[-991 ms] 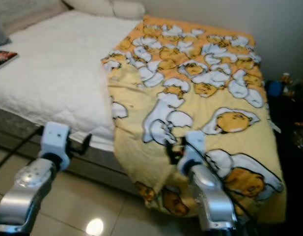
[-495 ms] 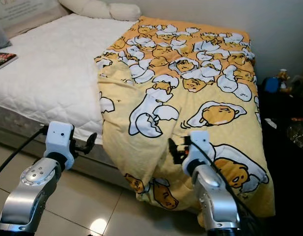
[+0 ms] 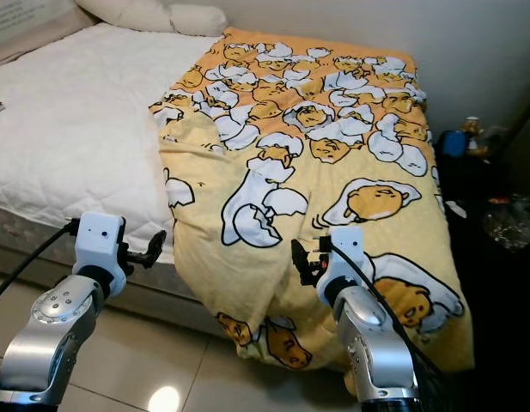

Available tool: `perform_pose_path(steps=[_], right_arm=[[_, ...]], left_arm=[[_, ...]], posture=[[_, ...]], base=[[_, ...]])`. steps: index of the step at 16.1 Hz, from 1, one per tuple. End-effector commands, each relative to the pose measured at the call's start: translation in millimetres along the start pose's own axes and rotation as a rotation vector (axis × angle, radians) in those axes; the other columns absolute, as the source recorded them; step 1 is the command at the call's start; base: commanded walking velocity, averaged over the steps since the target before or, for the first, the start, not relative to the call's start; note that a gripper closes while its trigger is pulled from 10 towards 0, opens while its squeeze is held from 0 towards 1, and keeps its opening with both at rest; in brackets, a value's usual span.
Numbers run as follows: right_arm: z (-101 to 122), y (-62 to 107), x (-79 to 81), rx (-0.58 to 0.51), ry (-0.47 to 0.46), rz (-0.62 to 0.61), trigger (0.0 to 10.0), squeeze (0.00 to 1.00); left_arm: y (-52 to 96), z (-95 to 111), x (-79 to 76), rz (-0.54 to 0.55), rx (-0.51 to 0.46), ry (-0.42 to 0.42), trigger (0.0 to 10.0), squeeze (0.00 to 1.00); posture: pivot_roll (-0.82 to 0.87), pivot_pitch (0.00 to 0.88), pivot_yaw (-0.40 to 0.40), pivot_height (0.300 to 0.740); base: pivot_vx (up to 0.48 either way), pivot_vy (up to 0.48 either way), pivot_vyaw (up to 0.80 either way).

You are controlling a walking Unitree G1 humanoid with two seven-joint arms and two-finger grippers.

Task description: Clean up the room

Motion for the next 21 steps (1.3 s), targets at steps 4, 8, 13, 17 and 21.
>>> perform_pose_path(steps=[4,8,13,17,21], right_arm=[[1.7,-0.6,0.8,0.0,-0.005,-0.007,10.0,0.0],[0.7,-1.6,0.0,0.005,-0.015,-0.016,10.0,0.0],[1.4,-2.0,-1.1,-0.001,-0.008,-0.024,10.0,0.0],[0.1,-1.2,-0.1,0.004,-0.007,-0.022,10.0,0.0],[-0.3,-1.1,0.9,0.003,-0.012,-0.019,10.0,0.0]], left_arm=[[0.9,4.5,0.8,-0.013,-0.015,-0.025,10.0,1.0],[0.7,4.2,1.0,-0.021,-0.014,-0.029,10.0,1.0],[1.1,3.4,0.6,-0.028,-0.012,-0.034,10.0,1.0],[1.9,2.4,-0.2,-0.034,-0.008,-0.043,10.0,1.0],[2.4,1.8,0.3,-0.037,-0.006,-0.046,10.0,1.0]], posture=[[-0.1,0.0,-0.008,0.74],[-0.1,0.0,-0.003,0.74],[-0.1,0.0,-0.004,0.74],[-0.1,0.0,-0.002,0.74],[-0.1,0.0,0.002,0.74]], base=[[0.324,0.0,0.0],[0.324,0.0,-0.11],[0.324,0.0,-0.2],[0.324,0.0,0.0],[0.321,0.0,0.0]])
Point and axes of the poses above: a point about 5 cm out from each wrist's last joint towards the gripper, its own y axis pointing back from the gripper into the wrist, its own z axis along the axis of the wrist's last joint, x = y × z, the point moved 1 cm from there along -y, pointing out of the wrist towards the gripper, and after that the axes turned 12 degrees about -y, right-handed, at the moved point
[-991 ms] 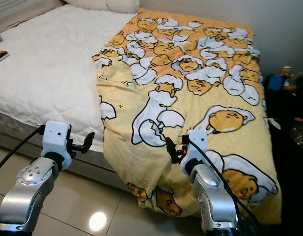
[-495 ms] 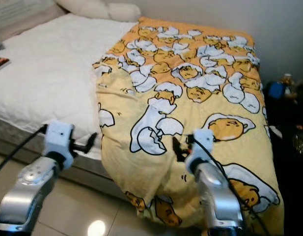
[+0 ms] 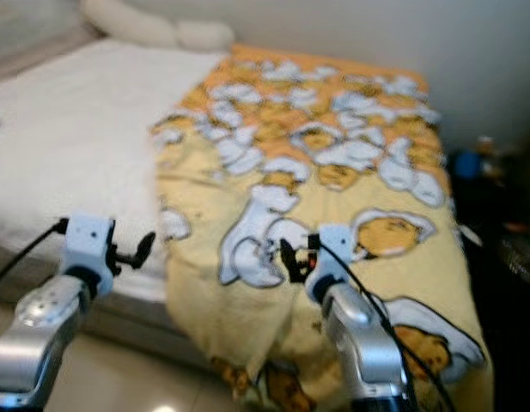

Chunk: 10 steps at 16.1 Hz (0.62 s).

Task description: Clean up the room

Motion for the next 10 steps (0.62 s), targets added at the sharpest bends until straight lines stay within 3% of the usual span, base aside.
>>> perform_pose_path(steps=[1,7,10], right_arm=[[1.6,3.0,-9.1,-0.003,0.0,-0.03,10.0,0.0],[3.8,1.0,-10.5,-0.003,0.006,-0.04,10.0,0.0],[6.2,-2.0,-11.5,0.013,0.039,-0.037,10.0,0.0]], left_arm=[[-1.5,2.7,-7.6,-0.029,-0.007,0.0,10.0,1.0],[-2.5,4.2,-8.3,-0.038,-0.006,-0.009,10.0,1.0],[-6.1,6.7,-6.3,-0.006,-0.014,0.069,10.0,0.99]], posture=[[-0.1,0.0,0.002,0.74],[-0.11,0.0,0.015,0.74],[-0.12,0.0,0.02,0.74]], base=[[0.315,0.0,0.0],[0.306,0.0,0.0],[0.0,0.0,0.0]])
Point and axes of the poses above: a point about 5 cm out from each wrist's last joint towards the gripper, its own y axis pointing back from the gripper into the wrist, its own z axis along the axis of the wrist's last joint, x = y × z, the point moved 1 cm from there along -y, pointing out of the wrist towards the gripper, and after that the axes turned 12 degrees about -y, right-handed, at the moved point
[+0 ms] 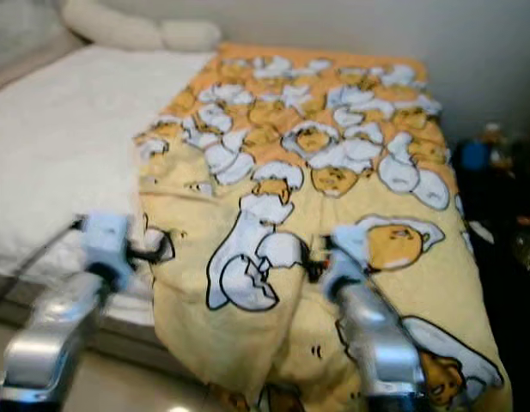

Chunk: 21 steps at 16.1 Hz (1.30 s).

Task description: Clean up the room

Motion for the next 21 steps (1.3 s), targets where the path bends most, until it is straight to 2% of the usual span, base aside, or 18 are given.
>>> perform_pose_path(steps=[1,4,6,7,10,11,13,14,15,19,21], right_arm=[[4.6,-4.5,11.3,-0.006,0.018,0.035,10.0,0.0],[6.2,-7.1,16.0,0.0,0.025,0.05,10.0,0.0],[4.8,-7.7,17.3,0.009,-0.015,0.051,10.0,0.0],[4.2,-8.0,17.4,0.019,-0.006,0.056,10.0,0.0],[-0.6,-8.5,18.2,0.073,0.001,0.093,10.0,0.0],[-2.6,-9.6,16.8,0.092,0.003,0.086,10.0,0.0],[-3.6,-16.9,13.0,0.115,-0.019,0.06,10.0,0.0],[-3.1,-20.2,11.7,0.12,-0.028,0.048,10.0,0.55],[-3.6,-26.4,10.3,0.126,-0.054,0.037,10.0,1.0],[-4.7,-48.1,3.8,0.153,-0.096,-0.042,10.0,1.0],[-4.7,-58.7,3.2,0.165,-0.096,-0.069,10.0,1.0]], left_arm=[[0.8,-3.0,13.2,0.045,0.024,-0.013,10.0,1.0],[-1.1,-0.7,14.6,0.048,0.03,-0.053,10.0,1.0],[-2.1,0.1,15.9,0.054,0.034,-0.054,10.0,1.0],[-2.3,0.6,16.8,0.058,0.034,-0.062,10.0,1.0],[-3.1,0.2,17.3,0.057,0.04,-0.049,10.0,0.9],[-2.9,-0.4,15.5,0.042,0.042,-0.048,10.0,0.83],[-2.3,-0.6,8.6,-0.005,0.04,-0.054,10.0,0.82],[-1.6,0.3,5.5,-0.029,0.038,-0.052,10.0,0.82],[-0.1,0.2,-0.9,-0.089,0.035,-0.068,10.0,0.82],[7.9,-1.7,-16.9,-0.272,0.026,-0.093,10.0,0.82],[13.6,-0.4,-21.6,-0.348,0.021,-0.06,10.0,0.82]], posture=[[-0.12,0.0,0.018,0.74],[-0.13,0.0,0.015,0.74],[-0.12,0.0,0.015,0.74],[-0.12,0.0,0.015,0.74],[-0.12,0.0,0.019,0.74],[-0.13,0.0,0.021,0.74],[-0.13,0.0,0.021,0.74],[-0.12,0.0,0.019,0.74],[-0.12,0.0,0.02,0.74],[-0.11,0.0,0.018,0.74],[-0.11,0.0,0.013,0.74]], base=[[0.0,0.0,0.0],[0.0,-0.449,0.8],[0.0,-0.48,0.0],[0.0,-0.311,0.0],[0.0,0.0,0.0],[0.0,0.0,0.0],[0.0,0.0,0.0],[0.0,0.0,0.0],[0.0,0.0,0.0],[0.0,0.0,0.0],[0.0,0.0,0.0]])
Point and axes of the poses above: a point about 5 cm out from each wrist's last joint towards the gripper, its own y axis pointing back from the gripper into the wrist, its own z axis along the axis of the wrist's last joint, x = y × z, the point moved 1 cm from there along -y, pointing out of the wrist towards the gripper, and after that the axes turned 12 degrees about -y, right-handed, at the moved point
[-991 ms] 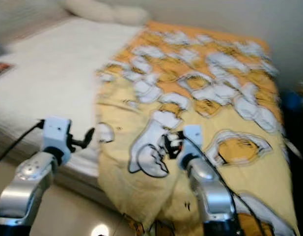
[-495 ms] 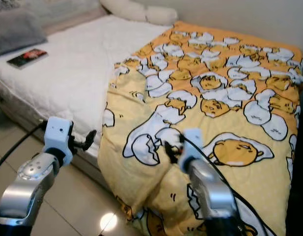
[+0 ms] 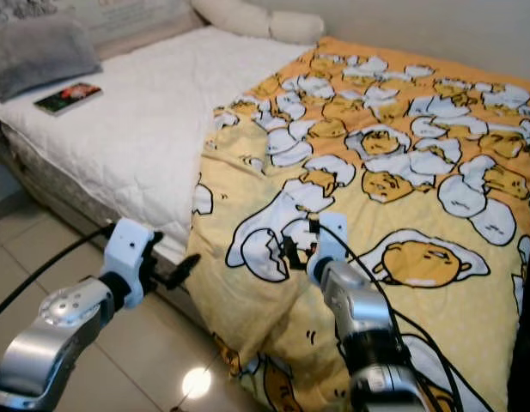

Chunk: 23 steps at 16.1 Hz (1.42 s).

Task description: Clean up the room

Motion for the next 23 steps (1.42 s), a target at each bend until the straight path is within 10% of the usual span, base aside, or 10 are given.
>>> perform_pose_path(steps=[1,6,8,9,11,14,16,21,23], right_arm=[[4.6,-5.6,-6.6,-0.014,-0.001,-0.067,10.0,1.0],[8.4,-12.9,-23.8,-0.007,-0.071,-0.185,10.0,1.0],[3.2,-14.8,-25.4,0.021,-0.15,-0.193,10.0,0.2],[2.0,-14.8,-27.4,0.025,-0.157,-0.202,10.0,0.0],[-0.4,-16.4,-24.6,0.035,-0.233,-0.167,8.9,0.0],[-3.7,-19.2,-12.1,0.07,-0.261,-0.065,2.5,0.0],[-6.1,-20.2,-6.1,0.087,-0.269,-0.022,0.2,0.0],[-16.3,-19.2,-11.3,0.123,-0.265,-0.06,0.6,0.0],[-15.8,-18.0,-17.9,0.115,-0.257,-0.094,4.3,0.0]], left_arm=[[6.6,1.7,-5.6,-0.08,-0.006,0.006,10.0,0.83],[18.3,-1.5,-11.1,-0.21,0.039,-0.043,10.0,0.82],[20.0,-1.1,-11.5,-0.238,0.047,-0.046,10.0,0.82],[20.2,-0.6,-11.7,-0.242,0.048,-0.049,10.0,0.81],[19.9,0.6,-11.7,-0.246,0.048,-0.053,10.0,0.81],[20.2,1.1,-12.5,-0.247,0.048,-0.053,10.0,0.81],[21.2,0.4,-14.0,-0.246,0.05,-0.05,10.0,0.81],[23.9,-3.9,-16.1,-0.246,0.074,-0.057,10.0,0.81],[24.2,-4.5,-16.1,-0.247,0.079,-0.06,10.0,0.81]], posture=[[-0.1,0.0,0.0,0.74],[-0.1,0.0,0.0,0.74],[-0.1,0.0,0.002,0.74],[-0.1,0.0,0.001,0.74],[-0.1,0.0,-0.003,0.74],[-0.1,0.0,-0.011,0.74],[-0.09,0.0,-0.02,0.74],[-0.09,0.0,-0.027,0.74],[-0.09,0.0,-0.023,0.74]], base=[[0.0,0.0,0.0],[0.0,0.0,0.0],[0.0,0.0,0.0],[0.0,0.0,0.0],[0.0,0.0,0.0],[0.0,0.0,0.0],[0.0,0.0,0.0],[0.0,0.0,0.0],[0.0,0.0,0.0]])
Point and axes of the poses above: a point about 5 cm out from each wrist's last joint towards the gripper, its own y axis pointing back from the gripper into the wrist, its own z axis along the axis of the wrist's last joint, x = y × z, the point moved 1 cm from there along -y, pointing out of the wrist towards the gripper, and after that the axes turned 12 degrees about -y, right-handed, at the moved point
